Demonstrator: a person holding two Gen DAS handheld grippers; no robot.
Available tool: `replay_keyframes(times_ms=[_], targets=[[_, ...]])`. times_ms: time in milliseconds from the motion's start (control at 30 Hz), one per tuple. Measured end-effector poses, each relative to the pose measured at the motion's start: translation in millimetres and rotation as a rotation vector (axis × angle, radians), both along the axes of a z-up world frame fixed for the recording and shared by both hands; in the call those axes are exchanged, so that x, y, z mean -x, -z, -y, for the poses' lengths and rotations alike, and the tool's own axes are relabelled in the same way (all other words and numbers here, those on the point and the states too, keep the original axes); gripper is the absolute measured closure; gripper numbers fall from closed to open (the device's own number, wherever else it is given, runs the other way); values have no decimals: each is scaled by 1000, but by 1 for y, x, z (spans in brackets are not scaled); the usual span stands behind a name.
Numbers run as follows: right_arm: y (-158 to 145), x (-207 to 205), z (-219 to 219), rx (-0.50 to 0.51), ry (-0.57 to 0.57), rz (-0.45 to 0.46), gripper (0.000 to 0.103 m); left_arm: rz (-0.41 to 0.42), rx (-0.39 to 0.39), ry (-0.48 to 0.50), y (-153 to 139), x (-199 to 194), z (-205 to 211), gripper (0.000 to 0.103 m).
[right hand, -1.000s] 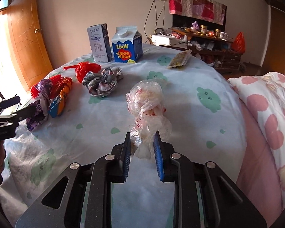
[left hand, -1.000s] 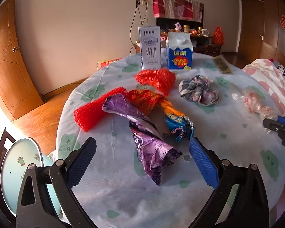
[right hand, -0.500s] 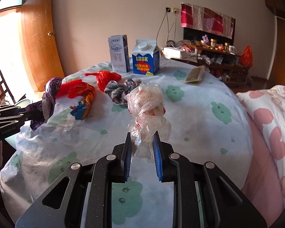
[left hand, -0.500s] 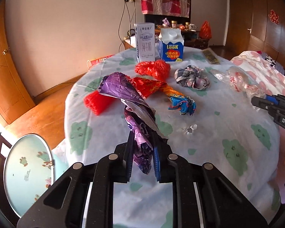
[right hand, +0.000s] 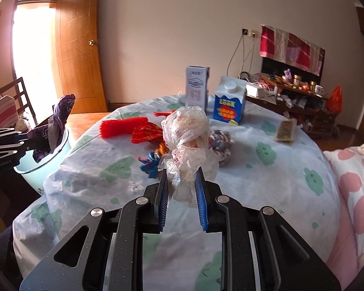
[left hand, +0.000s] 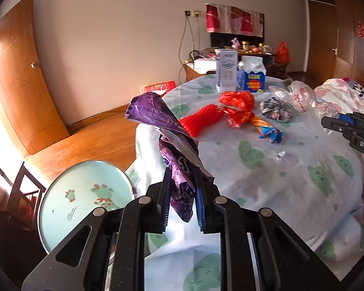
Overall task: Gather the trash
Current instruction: 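Carry the purple wrapper and clear bag over the blue bin with both tools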
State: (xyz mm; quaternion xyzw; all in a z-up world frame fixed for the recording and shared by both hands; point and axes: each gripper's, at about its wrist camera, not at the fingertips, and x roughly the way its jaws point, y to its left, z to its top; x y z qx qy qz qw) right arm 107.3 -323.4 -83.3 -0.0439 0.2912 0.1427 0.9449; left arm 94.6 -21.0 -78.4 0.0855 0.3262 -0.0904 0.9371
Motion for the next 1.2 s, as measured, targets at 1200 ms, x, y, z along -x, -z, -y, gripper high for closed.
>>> replay_keyframes(times_ms=[1200], targets=[[-12, -34, -132, 19, -249, 38, 81, -22, 8, -206, 8, 15, -102, 86]])
